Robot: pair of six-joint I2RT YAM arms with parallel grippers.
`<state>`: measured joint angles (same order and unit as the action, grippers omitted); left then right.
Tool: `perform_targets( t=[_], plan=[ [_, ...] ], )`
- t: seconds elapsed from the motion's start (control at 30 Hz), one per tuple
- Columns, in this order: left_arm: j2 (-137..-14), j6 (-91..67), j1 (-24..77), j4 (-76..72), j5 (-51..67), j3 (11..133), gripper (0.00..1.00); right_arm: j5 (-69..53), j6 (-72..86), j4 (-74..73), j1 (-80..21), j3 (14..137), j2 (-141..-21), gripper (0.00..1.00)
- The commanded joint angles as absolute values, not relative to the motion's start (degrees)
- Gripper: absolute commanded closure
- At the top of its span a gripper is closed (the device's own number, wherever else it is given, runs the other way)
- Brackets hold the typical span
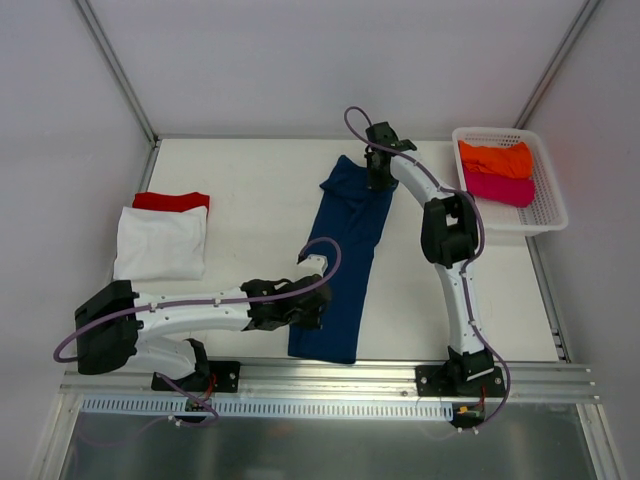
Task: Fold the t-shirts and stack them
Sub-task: Fold the tshirt
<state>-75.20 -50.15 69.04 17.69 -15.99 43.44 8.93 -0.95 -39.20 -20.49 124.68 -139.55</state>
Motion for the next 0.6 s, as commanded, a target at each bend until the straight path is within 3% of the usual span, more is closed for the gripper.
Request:
perform_targets(
  t=[0.0, 0.57],
  plan=[
    [-75.7, -50.5, 69.5, 18.0, -11.3, 43.6, 1.0, 7.6, -0.2, -40.4, -20.8, 125.4, -138.0, 1.0],
    [-86.1, -51.2, 71.2, 14.1, -4.1, 42.3, 1.0, 4.1, 2.1, -42.5, -20.7, 129.6, -142.9, 0.99]
  ],
)
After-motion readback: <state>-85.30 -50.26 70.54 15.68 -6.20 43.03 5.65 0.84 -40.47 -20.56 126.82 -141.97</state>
